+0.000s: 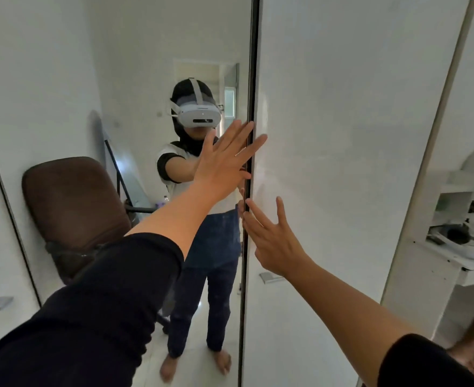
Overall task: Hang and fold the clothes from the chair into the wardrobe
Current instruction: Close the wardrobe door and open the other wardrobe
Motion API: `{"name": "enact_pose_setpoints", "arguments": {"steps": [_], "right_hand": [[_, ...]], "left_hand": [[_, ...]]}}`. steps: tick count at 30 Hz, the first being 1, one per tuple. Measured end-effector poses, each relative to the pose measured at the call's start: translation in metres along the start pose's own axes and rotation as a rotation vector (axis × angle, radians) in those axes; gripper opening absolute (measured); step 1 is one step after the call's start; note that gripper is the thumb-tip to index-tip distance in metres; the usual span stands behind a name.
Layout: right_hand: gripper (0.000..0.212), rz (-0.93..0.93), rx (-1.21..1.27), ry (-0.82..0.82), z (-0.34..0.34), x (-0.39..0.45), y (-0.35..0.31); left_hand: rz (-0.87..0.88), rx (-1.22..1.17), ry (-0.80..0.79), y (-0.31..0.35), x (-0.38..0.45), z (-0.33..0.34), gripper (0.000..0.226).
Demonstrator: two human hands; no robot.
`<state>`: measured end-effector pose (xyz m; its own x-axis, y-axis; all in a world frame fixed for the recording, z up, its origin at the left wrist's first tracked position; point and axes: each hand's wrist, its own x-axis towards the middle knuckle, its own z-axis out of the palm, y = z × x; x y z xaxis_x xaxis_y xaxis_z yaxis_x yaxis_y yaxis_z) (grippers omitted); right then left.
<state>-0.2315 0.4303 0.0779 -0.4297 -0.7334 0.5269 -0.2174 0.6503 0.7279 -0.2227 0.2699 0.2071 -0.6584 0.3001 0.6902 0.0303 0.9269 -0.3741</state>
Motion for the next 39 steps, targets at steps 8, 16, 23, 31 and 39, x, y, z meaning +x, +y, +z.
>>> {"name": "enact_pose_setpoints", "arguments": {"steps": [8,16,23,31,39], "right_hand": [[0.05,0.002,-0.068,-0.032,-0.018,0.004,-0.004],[0.03,0.016,-0.021,0.165,-0.065,-0.056,0.009],[0.026,0.027,-0.103,0.09,-0.105,-0.14,0.035],[0.033,0.195,-0.273,-0.135,-0.134,-0.259,0.082],[0.052,0.427,-0.352,-0.474,-0.149,-0.343,0.136]], "left_hand": [[0.028,0.029,0.107,0.005,-0.006,-0.003,0.081],[0.206,-0.073,0.441,0.045,-0.018,-0.033,0.085],[0.392,-0.241,0.593,0.115,-0.013,-0.071,0.084],[0.65,-0.352,0.61,0.215,0.015,-0.133,0.069],[0.648,-0.263,0.622,0.322,0.043,-0.18,0.088]]}}
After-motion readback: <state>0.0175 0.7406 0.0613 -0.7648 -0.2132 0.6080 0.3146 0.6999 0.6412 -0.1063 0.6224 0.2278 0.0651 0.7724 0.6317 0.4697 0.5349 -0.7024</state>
